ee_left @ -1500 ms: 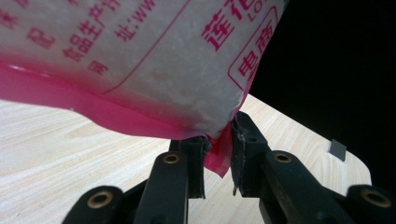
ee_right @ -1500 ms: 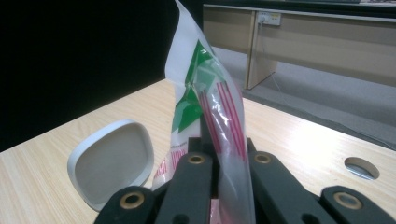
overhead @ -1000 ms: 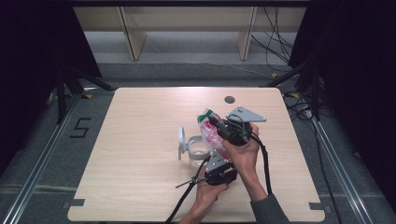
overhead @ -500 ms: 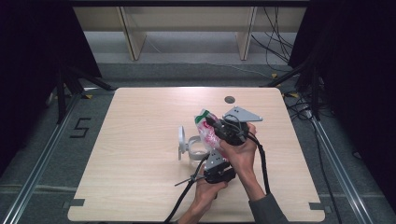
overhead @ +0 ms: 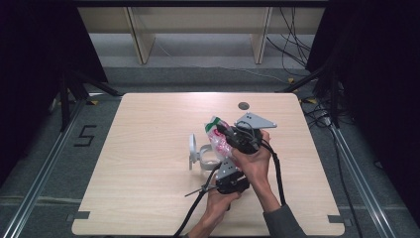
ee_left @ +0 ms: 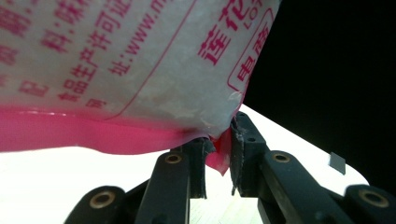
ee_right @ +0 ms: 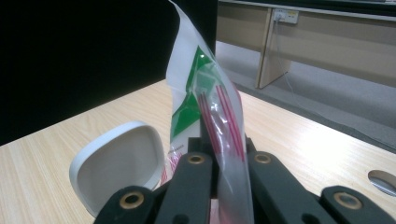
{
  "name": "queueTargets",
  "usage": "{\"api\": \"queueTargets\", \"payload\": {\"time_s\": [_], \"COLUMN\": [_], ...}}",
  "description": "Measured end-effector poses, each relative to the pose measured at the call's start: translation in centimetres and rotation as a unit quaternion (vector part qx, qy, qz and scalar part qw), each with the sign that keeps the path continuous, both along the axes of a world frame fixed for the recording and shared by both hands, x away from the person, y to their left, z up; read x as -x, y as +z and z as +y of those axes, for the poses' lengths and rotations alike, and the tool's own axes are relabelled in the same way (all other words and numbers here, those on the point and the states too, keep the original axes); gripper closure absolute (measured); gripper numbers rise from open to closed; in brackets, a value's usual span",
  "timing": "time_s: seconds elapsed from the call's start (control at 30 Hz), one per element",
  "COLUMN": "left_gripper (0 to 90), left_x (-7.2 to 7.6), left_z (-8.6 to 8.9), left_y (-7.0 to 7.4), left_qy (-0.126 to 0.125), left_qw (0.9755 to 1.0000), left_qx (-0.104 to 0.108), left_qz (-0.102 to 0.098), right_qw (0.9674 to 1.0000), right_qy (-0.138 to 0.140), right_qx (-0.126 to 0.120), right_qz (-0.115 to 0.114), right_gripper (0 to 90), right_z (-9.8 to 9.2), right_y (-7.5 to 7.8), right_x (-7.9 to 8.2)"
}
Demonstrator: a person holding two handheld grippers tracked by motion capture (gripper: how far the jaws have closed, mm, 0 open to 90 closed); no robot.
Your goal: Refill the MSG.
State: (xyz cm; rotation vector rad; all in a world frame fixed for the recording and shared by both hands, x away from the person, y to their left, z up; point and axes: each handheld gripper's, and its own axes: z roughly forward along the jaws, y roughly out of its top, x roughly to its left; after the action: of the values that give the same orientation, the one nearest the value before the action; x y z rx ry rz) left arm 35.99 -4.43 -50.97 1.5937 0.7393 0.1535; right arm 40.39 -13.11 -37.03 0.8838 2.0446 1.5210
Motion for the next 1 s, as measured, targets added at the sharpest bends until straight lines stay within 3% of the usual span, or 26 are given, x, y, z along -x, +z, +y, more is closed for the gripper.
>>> {"api": "queueTargets", "payload": {"time_s": [0.37,0.43,0.53,1.0], "left_gripper": [77.6,77.6,77.6,77.7], "left_x": [-0.1,-0.11,-0.02,-0.02], "left_z": [-0.11,-0.12,-0.13,-0.06], "left_y": [-0.04,-0.05,-0.08,0.11], "left_qy": [0.002,0.0,0.001,0.004], "left_qw": [1.0,1.0,1.0,0.9999], "left_qx": [0.004,0.0,0.0,0.003], "left_qz": [-0.002,-0.003,-0.005,-0.01], "right_qw": [0.9996,0.9997,0.9994,0.9993], "right_qy": [0.007,0.005,0.006,0.012], "right_qx": [0.027,0.026,0.029,0.035], "right_qz": [0.004,0.001,0.015,0.005], "right_gripper": [90.0,90.0,90.0,90.0], "right_z": [0.29,0.46,0.57,0.92], "right_y": [0.26,0.09,-0.01,0.07], "right_x": [0.21,0.07,0.09,-0.1]}}
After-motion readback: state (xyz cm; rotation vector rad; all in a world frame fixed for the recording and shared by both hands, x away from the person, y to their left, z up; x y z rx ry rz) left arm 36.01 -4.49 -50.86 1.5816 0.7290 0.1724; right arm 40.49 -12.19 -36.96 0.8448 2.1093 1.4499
